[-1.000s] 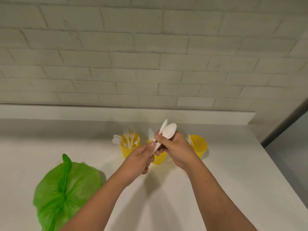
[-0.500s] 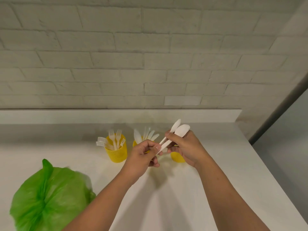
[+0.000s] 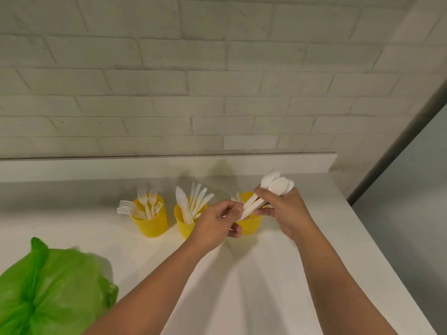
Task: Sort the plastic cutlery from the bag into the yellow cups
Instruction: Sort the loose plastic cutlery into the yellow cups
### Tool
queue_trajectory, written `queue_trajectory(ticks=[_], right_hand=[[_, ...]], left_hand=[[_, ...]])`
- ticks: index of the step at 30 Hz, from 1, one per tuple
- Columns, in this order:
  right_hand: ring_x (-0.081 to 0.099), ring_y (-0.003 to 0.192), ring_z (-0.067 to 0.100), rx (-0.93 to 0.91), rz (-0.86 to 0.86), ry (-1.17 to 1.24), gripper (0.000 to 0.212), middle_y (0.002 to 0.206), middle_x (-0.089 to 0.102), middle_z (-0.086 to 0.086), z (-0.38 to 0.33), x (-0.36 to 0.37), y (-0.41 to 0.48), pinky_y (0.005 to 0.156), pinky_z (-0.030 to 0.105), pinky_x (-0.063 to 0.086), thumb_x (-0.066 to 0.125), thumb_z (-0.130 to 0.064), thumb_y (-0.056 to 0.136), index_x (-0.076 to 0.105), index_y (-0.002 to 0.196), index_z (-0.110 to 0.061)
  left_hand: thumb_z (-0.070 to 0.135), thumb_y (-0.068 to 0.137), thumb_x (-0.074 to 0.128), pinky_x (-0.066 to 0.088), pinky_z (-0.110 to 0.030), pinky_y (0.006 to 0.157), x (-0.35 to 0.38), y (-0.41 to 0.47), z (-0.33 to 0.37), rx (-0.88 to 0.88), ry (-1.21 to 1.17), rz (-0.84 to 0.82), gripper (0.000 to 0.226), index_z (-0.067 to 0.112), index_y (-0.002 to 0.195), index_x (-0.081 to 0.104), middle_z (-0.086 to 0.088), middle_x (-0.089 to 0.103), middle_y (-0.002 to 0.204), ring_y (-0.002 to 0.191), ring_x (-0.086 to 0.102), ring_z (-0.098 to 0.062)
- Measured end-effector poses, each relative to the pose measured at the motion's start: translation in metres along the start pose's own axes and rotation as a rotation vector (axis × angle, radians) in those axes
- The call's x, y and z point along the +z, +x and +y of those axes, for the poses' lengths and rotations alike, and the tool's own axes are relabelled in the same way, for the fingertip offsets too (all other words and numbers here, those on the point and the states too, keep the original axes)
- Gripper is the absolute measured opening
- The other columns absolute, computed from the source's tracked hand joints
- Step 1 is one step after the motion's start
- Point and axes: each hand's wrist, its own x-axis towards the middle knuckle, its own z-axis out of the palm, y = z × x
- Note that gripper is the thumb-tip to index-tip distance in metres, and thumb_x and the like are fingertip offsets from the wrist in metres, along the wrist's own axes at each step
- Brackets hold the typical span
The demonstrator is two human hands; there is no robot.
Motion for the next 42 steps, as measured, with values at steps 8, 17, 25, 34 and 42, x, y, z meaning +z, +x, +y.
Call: queue_trajectory(ticks=[8, 17, 25, 34, 42], right_hand=[[0.077, 0.071, 0.025, -0.138, 0.377, -0.094, 0.02, 0.082, 0.076, 0.015, -0.003, -0.032, 0.023, 0.062, 0.038, 0.063, 0.084, -0.018, 0.081, 0.076, 0.089, -0.003], [0.071, 0.051, 0.026, -0.16, 0.273, -0.43, 0.018, 0.063, 0.071, 0.009, 0.034, -0.01, 0.044, 0.052, 0.032, 0.055, 0.085, -0.028, 0.081, 0.073, 0.073, -0.016], [0.066, 0.069, 0.005, -0.16, 0.169, -0.678, 0.018, 0.073, 0.07, -0.01, 0.058, -0.003, 0.056, 0.06, 0.014, 0.044, 0.086, -0.037, 0.079, 0.075, 0.085, -0.024], [0.057, 0.102, 0.02, -0.258, 0.169, -0.73, 0.048, 0.111, 0.056, -0.005, 0.062, 0.003, 0.049, 0.086, 0.033, 0.052, 0.084, -0.045, 0.075, 0.066, 0.118, -0.034], [0.058, 0.1, 0.021, -0.528, 0.221, -0.569, 0.015, 0.102, 0.053, -0.01, 0.042, 0.05, 0.003, 0.087, 0.022, 0.045, 0.068, -0.014, 0.088, 0.07, 0.096, -0.027]], left_hand=[[0.029, 0.097, 0.064, 0.05, -0.025, 0.072, -0.007, 0.024, -0.039, 0.295, 0.834, 0.038, 0.028, 0.035, 0.124, 0.067, 0.009, 0.069, 0.085, 0.069, 0.059, -0.004], [0.026, 0.093, 0.069, 0.056, -0.034, 0.08, 0.005, 0.04, -0.048, 0.352, 0.981, 0.088, 0.014, 0.024, 0.106, 0.072, 0.004, 0.076, 0.095, 0.085, 0.07, -0.015], [0.025, 0.093, 0.07, 0.055, -0.029, 0.079, 0.004, 0.039, -0.048, 0.333, 0.958, 0.074, 0.012, 0.022, 0.104, 0.073, 0.005, 0.076, 0.095, 0.085, 0.071, -0.012], [0.029, 0.095, 0.067, 0.051, -0.024, 0.074, 0.001, 0.032, -0.042, 0.3, 0.948, 0.085, 0.019, 0.026, 0.113, 0.071, 0.008, 0.074, 0.094, 0.076, 0.063, -0.005], [0.033, 0.094, 0.068, 0.048, -0.018, 0.065, -0.031, -0.023, -0.01, 0.302, 0.773, 0.248, 0.007, 0.031, 0.1, 0.071, 0.016, 0.069, 0.087, 0.06, 0.062, -0.004]])
